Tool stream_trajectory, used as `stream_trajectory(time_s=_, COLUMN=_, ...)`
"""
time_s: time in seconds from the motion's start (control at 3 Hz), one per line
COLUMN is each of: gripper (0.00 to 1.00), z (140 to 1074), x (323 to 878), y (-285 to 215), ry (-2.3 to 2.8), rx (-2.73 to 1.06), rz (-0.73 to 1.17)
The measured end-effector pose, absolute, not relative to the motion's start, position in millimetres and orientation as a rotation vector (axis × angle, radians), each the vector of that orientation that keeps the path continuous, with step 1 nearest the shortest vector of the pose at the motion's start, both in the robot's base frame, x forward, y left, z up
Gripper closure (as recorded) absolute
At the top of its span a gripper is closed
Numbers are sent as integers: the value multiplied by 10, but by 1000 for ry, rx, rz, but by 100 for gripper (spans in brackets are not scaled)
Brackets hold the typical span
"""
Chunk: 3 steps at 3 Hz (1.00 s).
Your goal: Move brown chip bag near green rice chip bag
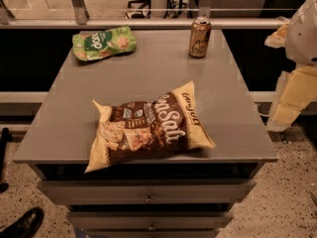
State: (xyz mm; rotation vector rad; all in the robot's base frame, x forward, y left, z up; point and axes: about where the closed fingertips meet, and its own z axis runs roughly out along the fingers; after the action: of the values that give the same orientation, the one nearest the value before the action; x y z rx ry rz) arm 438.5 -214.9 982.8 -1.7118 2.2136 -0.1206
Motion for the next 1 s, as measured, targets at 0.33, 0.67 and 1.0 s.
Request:
stream_trajectory(time_s=0.33, gripper=0, z=9829, x=4385, y=-2149, ry=2213, rx=-1712, rz=-121)
stream_trajectory(time_s=0.67, gripper=0, z=9674, x=4455, y=-2014, ry=2184, rx=-1711, rz=-51)
stream_trajectory(time_s=1.0, gripper=0, z=9387, x=4544, y=-1788, ry=2163, rx=-1703, rz=75)
